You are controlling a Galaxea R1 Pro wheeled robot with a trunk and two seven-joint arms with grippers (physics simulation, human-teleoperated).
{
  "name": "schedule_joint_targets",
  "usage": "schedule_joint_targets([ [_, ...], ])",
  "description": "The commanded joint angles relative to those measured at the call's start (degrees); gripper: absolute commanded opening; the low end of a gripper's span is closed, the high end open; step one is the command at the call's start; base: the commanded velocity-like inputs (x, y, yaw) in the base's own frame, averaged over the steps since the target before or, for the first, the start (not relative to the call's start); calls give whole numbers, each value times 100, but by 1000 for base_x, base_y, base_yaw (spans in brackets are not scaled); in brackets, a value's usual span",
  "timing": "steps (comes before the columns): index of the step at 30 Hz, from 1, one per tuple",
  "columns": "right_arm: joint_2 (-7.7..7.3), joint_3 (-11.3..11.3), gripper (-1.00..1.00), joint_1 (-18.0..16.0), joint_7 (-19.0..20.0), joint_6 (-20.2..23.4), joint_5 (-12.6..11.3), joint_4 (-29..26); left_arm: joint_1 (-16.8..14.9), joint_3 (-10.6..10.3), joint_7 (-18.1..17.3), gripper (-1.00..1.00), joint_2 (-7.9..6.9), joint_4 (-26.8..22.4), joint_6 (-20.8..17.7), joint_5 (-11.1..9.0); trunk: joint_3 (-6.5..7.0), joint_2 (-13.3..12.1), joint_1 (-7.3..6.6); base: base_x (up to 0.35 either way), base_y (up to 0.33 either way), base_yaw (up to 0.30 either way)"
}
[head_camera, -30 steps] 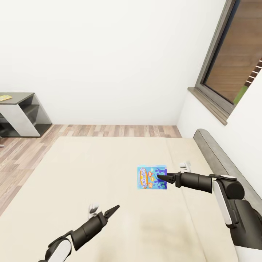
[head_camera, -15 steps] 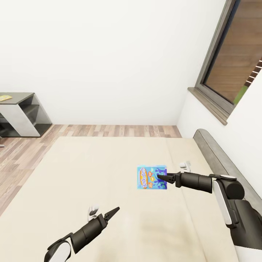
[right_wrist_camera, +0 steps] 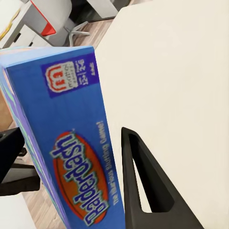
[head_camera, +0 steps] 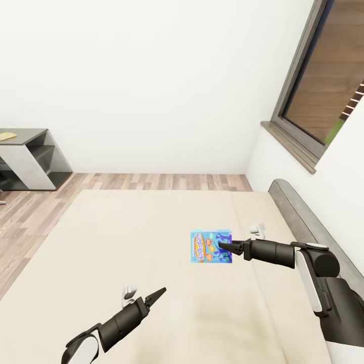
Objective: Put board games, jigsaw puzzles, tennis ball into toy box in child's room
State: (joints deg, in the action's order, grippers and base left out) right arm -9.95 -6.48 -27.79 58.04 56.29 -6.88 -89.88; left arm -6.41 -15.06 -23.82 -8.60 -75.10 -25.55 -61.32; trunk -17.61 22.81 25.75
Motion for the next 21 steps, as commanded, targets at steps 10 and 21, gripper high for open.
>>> schedule_joint_targets([
  [10, 17, -294, -100, -30, -21, 68, -20, 33, 134, 64, 27, 100, -70, -293, -84, -60, -10, 10, 3, 0, 0, 0],
  [21, 19, -430, -100, -22, -21, 60, -16, 39, 167, 72, 14, 100, -79, -674, -58, -63, -10, 10, 3, 0, 0, 0],
])
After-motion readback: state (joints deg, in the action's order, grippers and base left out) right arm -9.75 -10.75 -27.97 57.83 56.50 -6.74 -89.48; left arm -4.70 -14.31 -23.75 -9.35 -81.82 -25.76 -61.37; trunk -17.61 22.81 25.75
